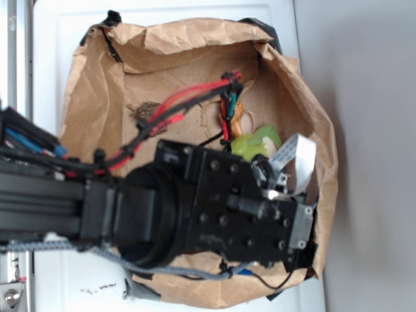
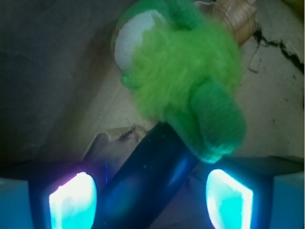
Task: Grab the plastic pickle.
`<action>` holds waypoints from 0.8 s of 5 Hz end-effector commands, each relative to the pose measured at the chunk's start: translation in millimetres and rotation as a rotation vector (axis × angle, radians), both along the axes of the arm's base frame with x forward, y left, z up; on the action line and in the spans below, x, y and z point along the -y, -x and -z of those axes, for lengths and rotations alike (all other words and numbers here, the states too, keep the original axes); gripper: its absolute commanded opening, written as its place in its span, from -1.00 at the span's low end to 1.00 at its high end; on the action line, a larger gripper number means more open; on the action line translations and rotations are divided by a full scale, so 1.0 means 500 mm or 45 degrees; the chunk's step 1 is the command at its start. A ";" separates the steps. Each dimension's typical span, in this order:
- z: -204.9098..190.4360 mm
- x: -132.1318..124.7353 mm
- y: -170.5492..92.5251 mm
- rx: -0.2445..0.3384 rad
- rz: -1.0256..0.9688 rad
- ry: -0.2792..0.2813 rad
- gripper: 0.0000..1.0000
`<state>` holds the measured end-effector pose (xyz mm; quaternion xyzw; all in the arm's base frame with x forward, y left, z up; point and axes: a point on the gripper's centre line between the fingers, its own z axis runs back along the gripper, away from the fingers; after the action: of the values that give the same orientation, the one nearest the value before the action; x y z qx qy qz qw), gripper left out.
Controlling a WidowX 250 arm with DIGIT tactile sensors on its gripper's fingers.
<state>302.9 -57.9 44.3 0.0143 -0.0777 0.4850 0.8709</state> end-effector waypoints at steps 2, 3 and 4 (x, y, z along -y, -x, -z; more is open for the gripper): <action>0.054 0.028 0.023 -0.014 0.004 -0.146 1.00; 0.085 0.014 0.022 -0.075 -0.010 -0.193 1.00; 0.068 0.009 0.022 -0.054 -0.016 -0.176 -1.00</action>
<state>299.9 -68.9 16.0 0.0726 -0.1029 0.4854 0.8652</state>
